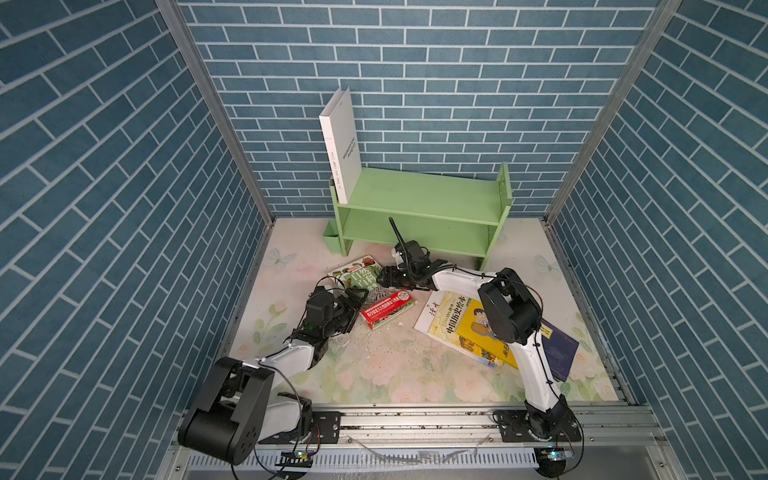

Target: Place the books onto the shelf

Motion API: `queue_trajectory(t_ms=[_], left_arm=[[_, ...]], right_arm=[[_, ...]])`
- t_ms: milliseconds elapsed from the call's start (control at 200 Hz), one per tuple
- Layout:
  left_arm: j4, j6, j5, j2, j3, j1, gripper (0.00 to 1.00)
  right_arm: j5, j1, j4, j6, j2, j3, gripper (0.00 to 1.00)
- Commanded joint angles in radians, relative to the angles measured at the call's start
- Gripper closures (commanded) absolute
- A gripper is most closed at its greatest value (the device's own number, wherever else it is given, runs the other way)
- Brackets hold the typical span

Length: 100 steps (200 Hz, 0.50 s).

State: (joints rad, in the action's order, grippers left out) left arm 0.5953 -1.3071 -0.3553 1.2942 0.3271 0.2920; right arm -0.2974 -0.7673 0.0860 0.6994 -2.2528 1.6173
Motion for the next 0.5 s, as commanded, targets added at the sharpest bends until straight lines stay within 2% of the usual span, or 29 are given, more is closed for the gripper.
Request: queue_trajectory(t_ms=[0, 105, 250, 350, 495], left_arm=[[0.471, -0.082, -0.120, 0.014, 0.055, 0.021, 0.10], [0.554, -0.117, -0.113, 0.040, 0.047, 0.021, 0.11], [0.503, -0.106, -0.120, 0.029, 0.058, 0.021, 0.12], [0.390, -0.075, -0.129, 0.007, 0.066, 0.021, 0.15], [0.116, 0.002, -0.152, -0.043, 0.107, 0.021, 0.31]], right_arm=[[-0.164, -0.063, 0.067, 0.089, -0.038, -0.043, 0.27], [-0.169, -0.063, 0.057, 0.094, -0.039, -0.047, 0.27], [-0.166, -0.063, 0.055, 0.097, -0.036, -0.056, 0.27], [-0.160, -0.063, 0.057, 0.094, -0.029, -0.062, 0.27], [-0.151, -0.062, 0.063, 0.090, -0.023, -0.068, 0.27]])
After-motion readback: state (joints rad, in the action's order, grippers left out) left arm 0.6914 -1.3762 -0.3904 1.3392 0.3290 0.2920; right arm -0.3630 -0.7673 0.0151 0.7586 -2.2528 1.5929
